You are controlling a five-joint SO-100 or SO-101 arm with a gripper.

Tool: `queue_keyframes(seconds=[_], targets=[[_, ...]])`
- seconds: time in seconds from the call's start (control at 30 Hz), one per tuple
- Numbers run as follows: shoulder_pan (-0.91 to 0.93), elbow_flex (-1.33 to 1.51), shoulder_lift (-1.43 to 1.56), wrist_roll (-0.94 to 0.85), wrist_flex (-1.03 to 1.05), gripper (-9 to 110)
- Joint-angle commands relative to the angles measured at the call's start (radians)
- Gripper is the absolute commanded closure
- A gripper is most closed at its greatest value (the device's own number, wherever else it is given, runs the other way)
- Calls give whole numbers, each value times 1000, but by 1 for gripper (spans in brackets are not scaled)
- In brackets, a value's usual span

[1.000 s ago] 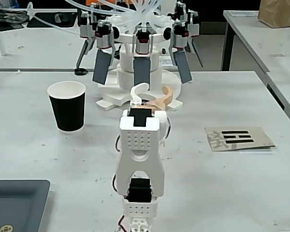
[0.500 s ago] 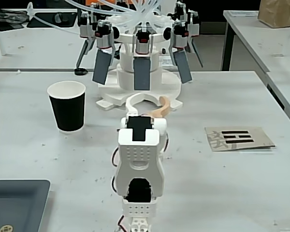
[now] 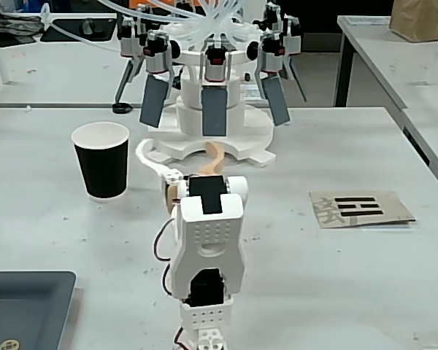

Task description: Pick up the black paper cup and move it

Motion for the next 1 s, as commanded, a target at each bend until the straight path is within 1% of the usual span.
queue_keyframes(seconds=[0.0, 0.17, 0.5, 0.7, 0.97], targets=[[-32, -12, -12, 9, -28, 71], [-55, -69, -83, 3, -28, 65], [-106, -298, -311, -6, -25, 53], [-149, -453, -457, -12, -14, 50], [-181, -727, -680, -15, 26, 48]])
